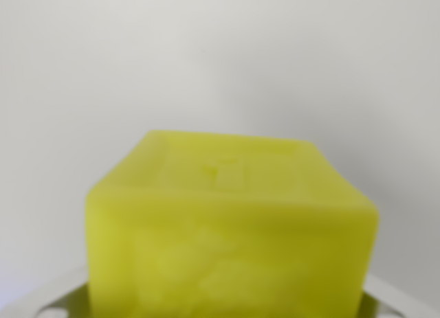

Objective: Pick yellow cube

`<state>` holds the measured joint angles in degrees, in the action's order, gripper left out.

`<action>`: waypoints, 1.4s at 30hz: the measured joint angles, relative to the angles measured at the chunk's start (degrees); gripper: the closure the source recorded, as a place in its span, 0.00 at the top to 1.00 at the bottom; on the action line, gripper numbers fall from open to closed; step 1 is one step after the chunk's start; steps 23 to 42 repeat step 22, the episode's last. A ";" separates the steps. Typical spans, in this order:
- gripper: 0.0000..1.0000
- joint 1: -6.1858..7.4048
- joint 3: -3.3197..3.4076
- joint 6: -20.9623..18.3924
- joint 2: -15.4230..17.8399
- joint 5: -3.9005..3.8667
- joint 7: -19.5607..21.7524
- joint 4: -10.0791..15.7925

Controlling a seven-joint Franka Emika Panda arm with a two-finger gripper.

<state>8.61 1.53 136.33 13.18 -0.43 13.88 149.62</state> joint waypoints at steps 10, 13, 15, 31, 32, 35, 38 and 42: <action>0.00 0.02 0.00 -4.30 2.74 -0.06 0.05 -1.55; 0.00 0.02 0.00 -5.31 3.35 -0.07 0.06 -1.98; 0.00 0.02 0.00 -5.60 3.51 -0.07 0.07 -2.09; 0.00 0.02 0.00 -5.65 3.55 -0.08 0.07 -2.13; 0.00 0.02 0.00 -5.65 3.55 -0.08 0.07 -2.13; 0.00 0.02 0.00 -5.65 3.55 -0.08 0.07 -2.13; 0.00 0.02 0.00 -5.65 3.55 -0.08 0.07 -2.13; 0.00 0.02 0.00 -5.65 3.55 -0.08 0.07 -2.13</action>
